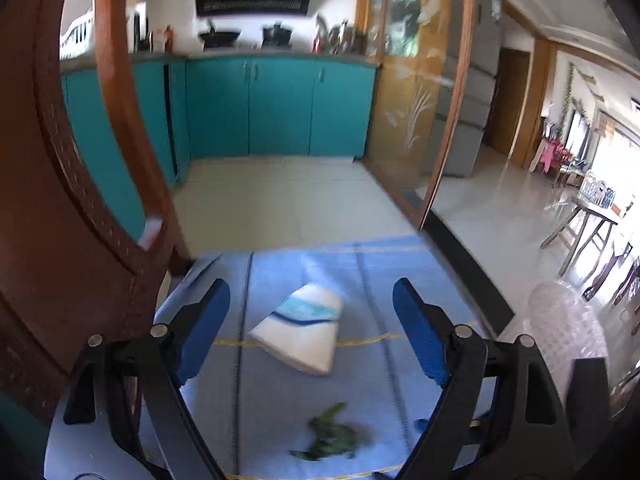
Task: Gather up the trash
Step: 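Grasp the green vegetable leaf with the right gripper, then grasp the white paper cup with the left gripper while the right gripper holds the leaf, then carry cup and leaf over the white basket and open both grippers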
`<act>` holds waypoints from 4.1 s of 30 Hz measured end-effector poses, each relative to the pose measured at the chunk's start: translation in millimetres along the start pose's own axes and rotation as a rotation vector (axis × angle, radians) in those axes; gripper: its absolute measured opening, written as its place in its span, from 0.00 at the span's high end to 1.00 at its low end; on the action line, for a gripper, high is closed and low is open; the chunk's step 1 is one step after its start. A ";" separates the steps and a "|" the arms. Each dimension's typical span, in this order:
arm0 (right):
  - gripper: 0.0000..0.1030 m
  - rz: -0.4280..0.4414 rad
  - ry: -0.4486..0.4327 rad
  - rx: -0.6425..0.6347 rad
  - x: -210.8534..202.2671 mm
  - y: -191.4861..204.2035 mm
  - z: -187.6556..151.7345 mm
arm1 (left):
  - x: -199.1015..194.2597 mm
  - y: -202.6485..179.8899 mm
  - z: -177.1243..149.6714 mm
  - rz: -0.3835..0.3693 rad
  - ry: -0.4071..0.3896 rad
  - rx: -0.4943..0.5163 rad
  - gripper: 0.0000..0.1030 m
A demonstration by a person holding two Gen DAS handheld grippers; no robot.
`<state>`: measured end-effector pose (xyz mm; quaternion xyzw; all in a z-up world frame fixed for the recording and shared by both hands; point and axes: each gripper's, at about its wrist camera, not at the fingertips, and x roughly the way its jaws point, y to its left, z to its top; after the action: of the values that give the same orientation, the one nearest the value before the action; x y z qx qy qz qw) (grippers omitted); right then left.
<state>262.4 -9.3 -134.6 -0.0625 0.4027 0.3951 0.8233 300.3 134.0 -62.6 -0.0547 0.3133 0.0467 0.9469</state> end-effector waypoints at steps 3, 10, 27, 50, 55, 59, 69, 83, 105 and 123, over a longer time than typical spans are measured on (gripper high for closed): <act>0.49 0.046 0.051 0.022 34.7 5.4 6.4 | 18.9 13.8 -6.7 0.029 0.057 -0.012 0.19; 0.85 0.019 0.105 -0.004 62.9 14.6 9.1 | 42.7 18.9 -16.3 0.002 0.092 0.019 0.15; 0.85 -0.048 0.056 0.061 -2.0 -21.9 -21.1 | 141.8 -30.2 -45.0 -0.017 0.345 0.236 0.25; 0.85 -0.052 0.027 0.014 -32.0 -0.3 -30.3 | 42.2 2.7 -64.8 -0.033 0.222 0.219 0.73; 0.85 -0.062 0.015 0.013 -39.4 4.3 -33.7 | 11.3 4.6 -70.7 -0.057 0.158 0.208 0.73; 0.85 -0.071 0.002 0.023 -44.7 3.1 -35.2 | -25.6 -0.1 -78.3 -0.108 0.086 0.199 0.73; 0.85 -0.152 -0.110 0.077 -76.6 -9.4 -32.4 | -69.8 -16.1 -69.7 -0.192 -0.049 0.164 0.73; 0.85 -0.371 -0.312 0.148 -149.1 -48.6 -33.3 | -78.9 -71.5 -44.0 -0.222 -0.122 0.173 0.73; 0.85 -0.664 -0.352 0.395 -242.0 -143.0 -123.7 | -21.3 -269.7 -74.1 -0.552 0.009 0.336 0.72; 0.27 -0.683 -0.416 0.402 -246.3 -134.5 -127.4 | -38.6 -211.2 -60.0 -0.385 -0.064 0.240 0.16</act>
<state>189.0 -302.2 -73.1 0.0501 0.2537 0.0187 0.9658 260.1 -85.1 -71.7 0.0013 0.2701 -0.1706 0.9476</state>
